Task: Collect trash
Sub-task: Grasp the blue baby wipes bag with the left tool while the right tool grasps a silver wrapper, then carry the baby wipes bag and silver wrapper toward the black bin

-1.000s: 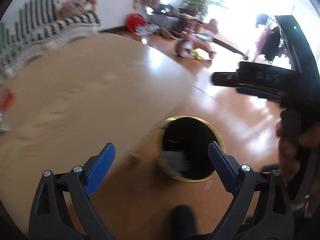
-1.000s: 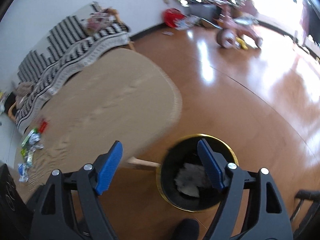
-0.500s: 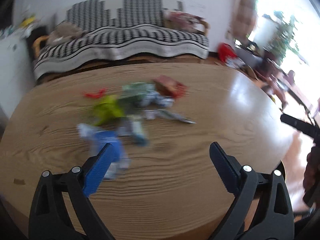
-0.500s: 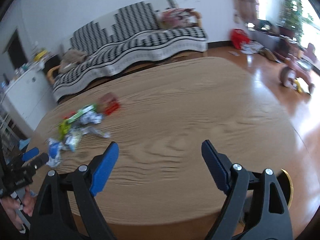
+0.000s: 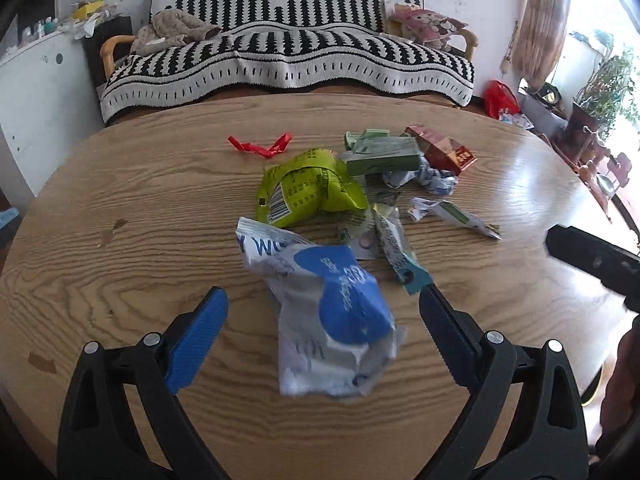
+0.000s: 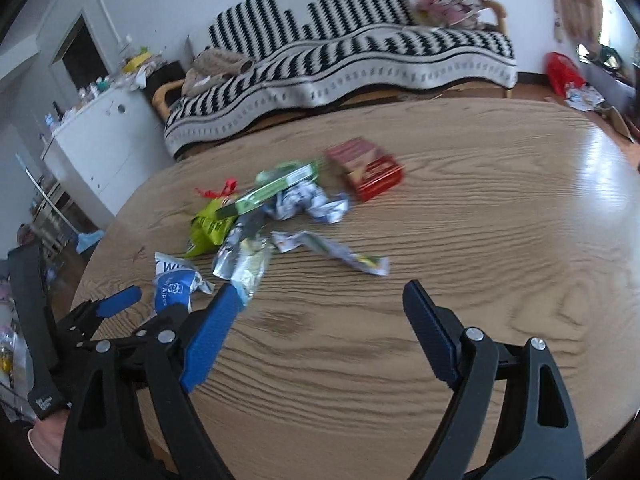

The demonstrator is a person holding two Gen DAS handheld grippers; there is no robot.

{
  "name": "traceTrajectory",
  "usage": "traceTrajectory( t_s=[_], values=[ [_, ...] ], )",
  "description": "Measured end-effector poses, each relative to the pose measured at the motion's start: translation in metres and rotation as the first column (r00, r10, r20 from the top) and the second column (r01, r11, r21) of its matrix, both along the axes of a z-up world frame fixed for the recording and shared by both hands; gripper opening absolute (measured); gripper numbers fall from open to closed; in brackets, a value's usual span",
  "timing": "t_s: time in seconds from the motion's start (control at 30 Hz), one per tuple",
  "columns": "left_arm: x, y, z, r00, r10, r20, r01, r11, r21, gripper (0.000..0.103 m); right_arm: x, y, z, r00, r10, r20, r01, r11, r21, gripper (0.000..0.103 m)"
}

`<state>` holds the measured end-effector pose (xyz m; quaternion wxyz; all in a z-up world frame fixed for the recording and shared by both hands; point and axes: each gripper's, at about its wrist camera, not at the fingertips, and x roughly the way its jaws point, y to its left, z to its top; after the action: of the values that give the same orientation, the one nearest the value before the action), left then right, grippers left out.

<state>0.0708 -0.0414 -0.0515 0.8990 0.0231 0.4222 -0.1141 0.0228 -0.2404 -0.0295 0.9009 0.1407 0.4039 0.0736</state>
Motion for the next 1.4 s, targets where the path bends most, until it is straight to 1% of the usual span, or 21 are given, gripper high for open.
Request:
traceTrajectory(
  t_s=[0.07,0.13,0.2,0.23,0.27,0.37,0.43,0.5,0.57,0.63,0.7,0.93,1.1,1.33,1.4],
  values=[
    [0.005,0.0,-0.006,1.0,0.001,-0.004,-0.001,1.0,0.003,0.093,0.009,0.011,-0.007,1.0,0.022,-0.016,-0.022,1.0,-0.004,0.082],
    [0.007,0.0,-0.011,1.0,0.003,0.002,-0.003,0.999,0.032,0.093,0.019,0.022,-0.015,0.998,0.048,-0.034,-0.048,0.999,-0.004,0.082],
    [0.01,0.004,-0.015,1.0,-0.001,-0.001,0.001,0.999,0.045,0.083,0.03,0.033,-0.023,0.997,0.067,-0.049,-0.067,0.998,-0.002,0.08],
    [0.01,0.007,-0.018,1.0,-0.005,-0.016,0.006,0.999,0.037,0.068,0.034,0.038,-0.026,0.996,0.074,-0.055,-0.074,0.997,0.0,0.077],
    [0.011,0.009,-0.02,1.0,-0.008,-0.03,0.009,0.999,0.031,0.058,0.039,0.044,-0.03,0.994,0.086,-0.065,-0.086,0.996,0.005,0.076],
    [0.008,0.017,-0.021,1.0,-0.007,-0.024,0.008,1.0,0.03,0.057,0.048,0.059,-0.035,0.992,0.108,-0.07,-0.109,0.994,-0.008,0.072],
    [0.006,0.022,-0.019,1.0,-0.003,-0.023,0.003,0.999,0.033,0.056,0.052,0.071,-0.038,0.99,0.125,-0.071,-0.128,0.991,-0.029,0.064],
    [0.004,0.026,-0.016,1.0,0.005,-0.012,-0.005,0.999,0.039,0.056,0.056,0.082,-0.043,0.987,0.137,-0.079,-0.141,0.989,-0.046,0.058],
    [0.003,0.029,-0.011,1.0,0.011,0.005,-0.012,0.999,0.048,0.055,0.059,0.089,-0.047,0.986,0.143,-0.087,-0.148,0.987,-0.062,0.047],
    [0.002,0.032,-0.008,1.0,0.019,0.01,-0.019,0.999,0.045,0.055,0.06,0.096,-0.051,0.985,0.145,-0.09,-0.153,0.985,-0.085,0.02],
    [0.002,0.035,-0.005,1.0,0.025,0.01,-0.026,0.999,0.039,0.055,0.059,0.097,-0.052,0.985,0.147,-0.089,-0.155,0.983,-0.096,0.013],
    [0.0,0.031,0.004,1.0,0.021,0.02,-0.021,0.999,0.026,0.055,0.041,0.082,-0.032,0.988,0.151,-0.043,-0.154,0.982,-0.105,0.011],
    [-0.005,0.018,0.011,0.999,0.005,0.034,-0.005,1.0,0.015,0.055,0.021,0.056,-0.013,0.992,0.129,-0.014,-0.13,0.986,-0.108,0.011],
    [-0.015,-0.02,0.027,0.997,-0.049,0.063,0.049,0.999,-0.006,0.055,-0.011,0.0,0.011,0.998,0.049,0.026,-0.046,0.992,-0.114,0.011],
    [-0.019,-0.035,0.032,0.995,-0.068,0.071,0.069,0.997,-0.018,0.055,-0.025,-0.024,0.019,0.999,0.015,0.039,-0.01,0.993,-0.113,0.011]
  ],
)
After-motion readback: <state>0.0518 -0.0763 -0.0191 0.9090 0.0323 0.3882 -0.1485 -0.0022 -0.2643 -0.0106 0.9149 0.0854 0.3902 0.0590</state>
